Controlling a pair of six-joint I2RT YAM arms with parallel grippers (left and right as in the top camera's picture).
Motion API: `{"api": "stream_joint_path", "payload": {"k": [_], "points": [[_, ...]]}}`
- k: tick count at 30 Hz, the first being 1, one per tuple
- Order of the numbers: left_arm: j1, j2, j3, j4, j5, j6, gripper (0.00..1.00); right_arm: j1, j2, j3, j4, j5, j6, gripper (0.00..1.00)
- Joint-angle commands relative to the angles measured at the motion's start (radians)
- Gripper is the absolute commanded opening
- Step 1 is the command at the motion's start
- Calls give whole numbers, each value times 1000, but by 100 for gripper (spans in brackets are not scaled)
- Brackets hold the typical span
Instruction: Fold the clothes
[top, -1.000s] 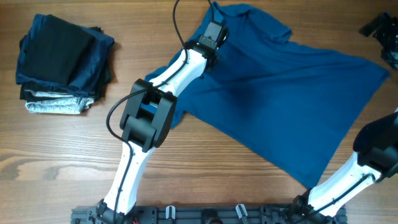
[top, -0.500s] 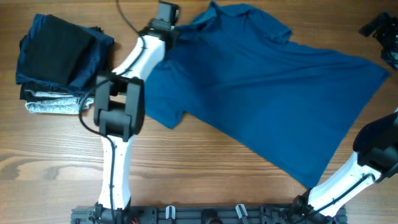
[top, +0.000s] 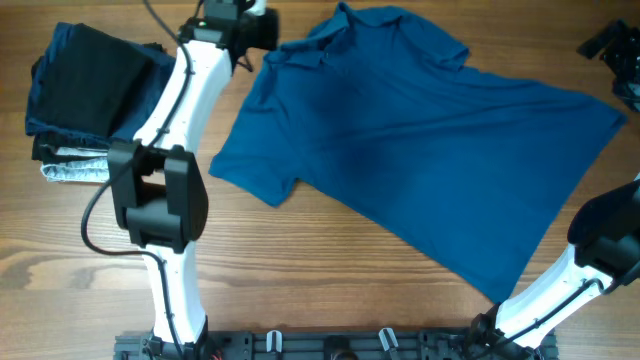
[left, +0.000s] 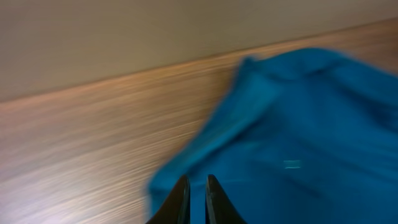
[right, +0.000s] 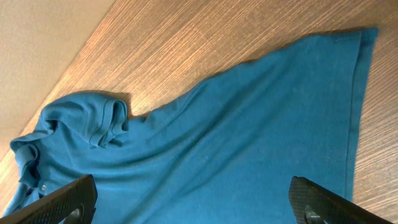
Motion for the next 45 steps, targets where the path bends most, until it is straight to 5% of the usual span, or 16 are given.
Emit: {"api": "stream_joint_path", "payload": {"k": [1,13,22,28,29,31,33,38,45], "points": [[-67,58,-2,29,106,5,9,0,11,2,3,-7,3,99],[-108,323,-2,324,-67,5,8,0,11,2,3,-8,3,100],[53,387,0,538,-125,-34,16,0,11,2,3,-7,3,99],[80,134,1,385,-122,-33,40,0,11,2,3,-8,4,99],[79,58,1,257,-122,-33,75,0,11,2,3,-7,3,99],[73,-75,1,-55,-111,-33,94,0,11,2,3,-7,4,99],[72,-182,1,-454,-10,-34,4,0,11,2,3,-7,4,100],[41,-193,-58,-838,69,-132,4,0,11,2,3,-7,3,100],[-8,-193,-338,-723,16,-261,4,0,11,2,3,-7,4,100]]}}
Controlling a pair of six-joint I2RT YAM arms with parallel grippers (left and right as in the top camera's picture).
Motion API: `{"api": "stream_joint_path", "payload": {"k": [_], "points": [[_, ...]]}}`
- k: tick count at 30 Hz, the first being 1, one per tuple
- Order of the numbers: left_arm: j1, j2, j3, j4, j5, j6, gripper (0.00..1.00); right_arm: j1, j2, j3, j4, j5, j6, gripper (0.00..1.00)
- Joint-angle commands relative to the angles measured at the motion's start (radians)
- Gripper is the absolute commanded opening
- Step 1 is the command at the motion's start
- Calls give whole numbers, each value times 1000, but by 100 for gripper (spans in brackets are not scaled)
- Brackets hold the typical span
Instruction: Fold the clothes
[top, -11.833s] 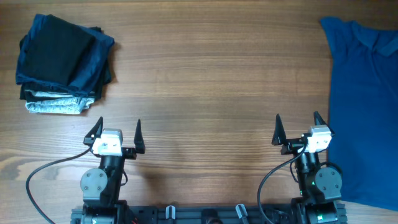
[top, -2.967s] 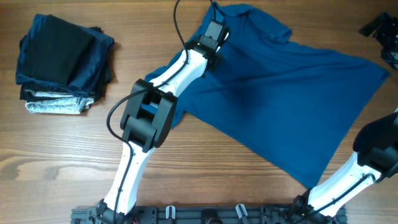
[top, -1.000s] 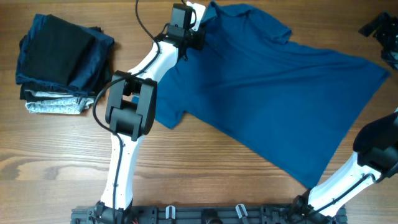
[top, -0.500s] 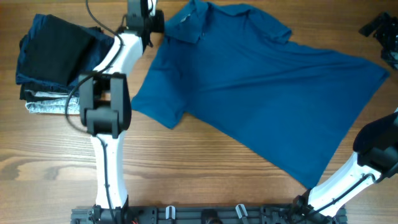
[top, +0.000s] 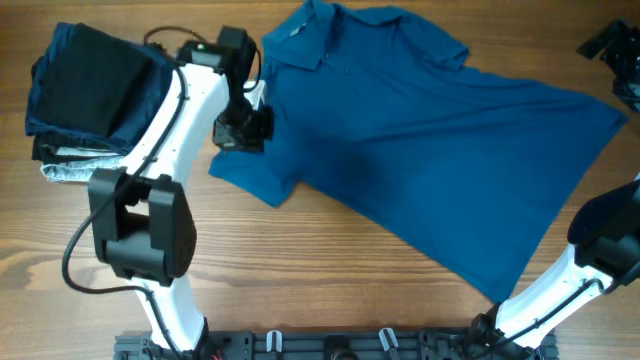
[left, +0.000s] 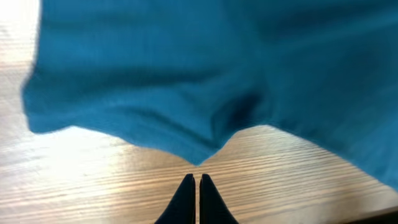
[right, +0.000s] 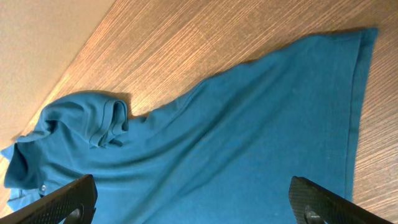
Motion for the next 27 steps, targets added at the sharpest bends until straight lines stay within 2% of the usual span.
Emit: {"api": "stream_joint_path", "payload": {"k": [1,4,7,10,11,12,14,15,19,21,23,27], "points": [[2,4,-91,97,-14,-60,4,0,11,2,2,-8,3,100],[5,4,-152,140,-40,-114,4,0,11,2,15,1,3,100],[8,4,-189,184,-47,-138,4,0,11,1,109,-17,36,100],[8,4,-189,199,-47,-138,4,0,11,1,-70,-98,46,99],[8,4,-189,201,-43,-138,4,0,11,1,-117,-98,-32,54],[8,4,-189,206,-40,-138,4,0,11,-3,-191,-68,-56,5],[8,4,-189,217,-40,-138,4,0,11,-57,-322,131,40,4],[8,4,-189,227,-39,-138,4,0,11,-120,-335,237,96,4],[8,4,-189,261,-40,-138,6,-2,11,-473,-200,270,80,4],[8,4,-189,271,-40,-138,8,-10,11,-592,-110,270,80,4],[8,4,-189,283,-40,-138,12,-11,11,-649,-51,293,82,4],[8,4,-189,317,-40,-138,12,-12,13,-696,-34,465,165,4]]}}
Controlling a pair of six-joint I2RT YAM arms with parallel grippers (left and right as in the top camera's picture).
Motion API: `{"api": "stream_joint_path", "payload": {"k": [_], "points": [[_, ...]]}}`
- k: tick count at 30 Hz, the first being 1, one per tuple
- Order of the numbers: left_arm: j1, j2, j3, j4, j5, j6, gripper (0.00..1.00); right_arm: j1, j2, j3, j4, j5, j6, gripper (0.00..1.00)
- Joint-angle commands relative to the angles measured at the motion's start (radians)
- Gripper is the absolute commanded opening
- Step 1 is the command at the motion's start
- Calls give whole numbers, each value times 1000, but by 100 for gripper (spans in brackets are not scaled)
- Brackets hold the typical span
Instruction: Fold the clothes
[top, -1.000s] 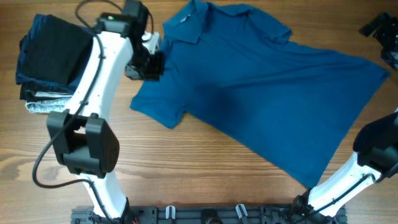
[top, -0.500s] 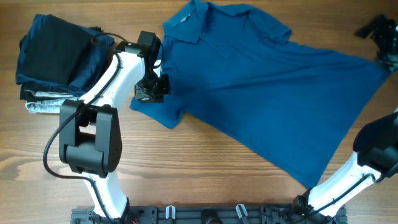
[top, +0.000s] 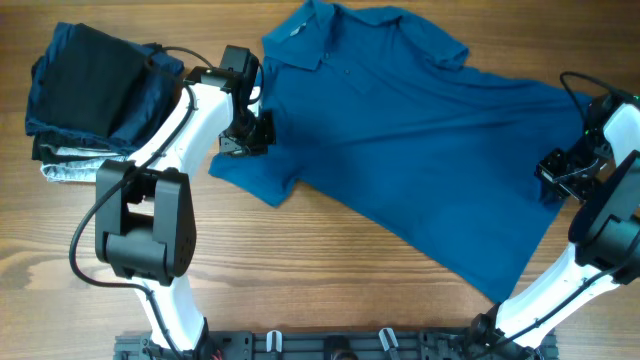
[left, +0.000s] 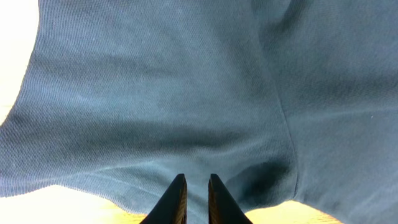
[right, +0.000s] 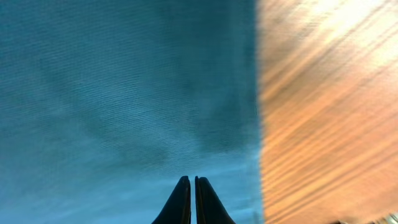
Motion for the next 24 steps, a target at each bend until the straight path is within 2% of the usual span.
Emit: {"api": "stream_joint_path", "payload": {"k": [1,8,11,13,16,17,18,20,22,24], "points": [[6,2,-4,47,-2,-8,13,-11,5,-45,27,119,60,4],[8,2,-4,110,-2,-8,13,-96,83,-79,179,108,4,4],[8,2,-4,125,-2,-8,13,-130,148,-73,304,-76,-133,4],[11,2,-4,130,-3,-4,13,-133,147,-21,259,-79,-100,4],[46,-11,-3,132,-3,3,11,-134,116,121,78,-23,-48,5],[61,-18,-3,136,-3,3,12,-134,99,151,55,-13,-49,9],[81,-23,-2,140,-2,3,15,-135,82,188,21,-20,-49,15],[121,-23,-3,127,-2,3,21,-133,45,218,-64,-155,-53,15],[140,-23,-3,124,-3,3,38,-111,31,190,-187,-191,-51,16],[148,-21,-3,125,-12,4,48,-85,31,61,-197,-191,-25,19]]}}
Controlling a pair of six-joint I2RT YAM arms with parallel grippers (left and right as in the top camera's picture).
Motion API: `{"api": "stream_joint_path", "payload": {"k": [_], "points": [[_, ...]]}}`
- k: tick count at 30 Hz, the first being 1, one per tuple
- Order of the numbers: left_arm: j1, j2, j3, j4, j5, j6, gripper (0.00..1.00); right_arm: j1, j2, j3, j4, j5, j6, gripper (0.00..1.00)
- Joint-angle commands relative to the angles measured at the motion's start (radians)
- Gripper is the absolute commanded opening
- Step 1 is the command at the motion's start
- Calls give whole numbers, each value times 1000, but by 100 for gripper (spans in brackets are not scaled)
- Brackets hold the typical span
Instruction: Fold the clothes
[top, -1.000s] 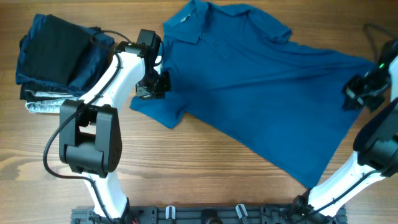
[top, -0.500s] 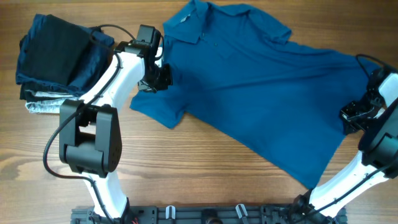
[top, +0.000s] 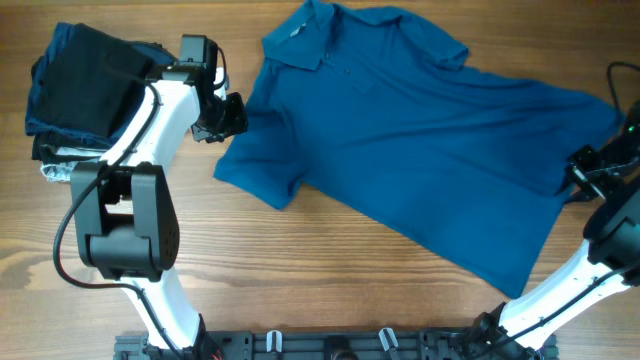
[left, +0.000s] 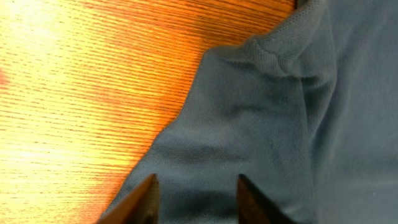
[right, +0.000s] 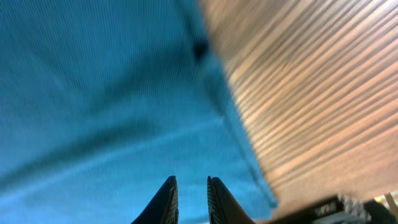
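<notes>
A blue polo shirt (top: 420, 140) lies spread flat on the wooden table (top: 300, 270), collar at the far side and hem to the right. My left gripper (top: 232, 113) is at the shirt's left edge by the shoulder. In its wrist view it stands open (left: 196, 190) low over the cloth (left: 249, 124). My right gripper (top: 583, 170) is at the right hem. In the blurred right wrist view its fingers (right: 189, 193) are a narrow gap apart over the fabric (right: 93, 93), next to the hem edge.
A stack of folded clothes (top: 85, 85), dark navy and black over a pale piece, sits at the far left beside my left arm. Bare wood lies in front of the shirt and between shirt and stack.
My left gripper has moved left and farther back, from the sleeve to the shirt's left edge, and opened wide. My right gripper has moved right to the hem edge and its fingers have parted slightly.
At first my left gripper was by the bunched collar and my right gripper was wide open off the far right corner. Then the collar lay spread out and my left gripper was shut by the sleeve. Then my right gripper was shut over the right hem. Now both are at the shirt's edges.
</notes>
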Motion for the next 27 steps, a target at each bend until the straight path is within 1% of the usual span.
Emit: {"api": "stream_joint_path", "payload": {"k": [1,4,6,8,10,12,13,15,16,18,20,22,23,25,26,27], "points": [[4,-21,-2,-2,-20,5,52,35,-19,-166,8,-49,43,18],[2,-20,-4,-7,-21,68,54,38,-23,-344,92,-69,34,17],[2,-12,-5,-6,-21,76,51,38,-35,-455,172,-122,33,15],[2,14,-5,-2,-21,76,47,36,-35,-511,262,-117,48,14],[2,57,-5,-3,2,76,46,22,-35,-541,304,8,130,15],[2,88,-5,-3,54,76,43,-8,-35,-541,307,69,157,14],[2,90,-5,-6,71,76,42,-46,-35,-541,296,143,202,14],[2,88,-5,-12,82,76,42,-103,-35,-540,283,209,248,14],[2,88,-5,-19,85,76,43,-145,-35,-533,281,218,246,15],[1,88,-5,-38,121,76,44,-224,-35,-463,233,256,243,16],[-2,88,-5,-42,134,76,44,-261,-35,-370,185,286,202,17],[-18,88,-5,-53,143,75,44,-268,-35,-267,153,272,176,18],[-29,88,-5,-65,150,75,43,-267,-35,-235,151,267,156,20],[-71,85,-5,-105,164,74,35,-267,-35,-160,148,260,137,23],[-85,80,-5,-117,163,71,32,-267,-35,-127,148,215,112,24],[-100,68,-5,-124,163,71,32,-267,-35,-95,146,145,70,24]]}}
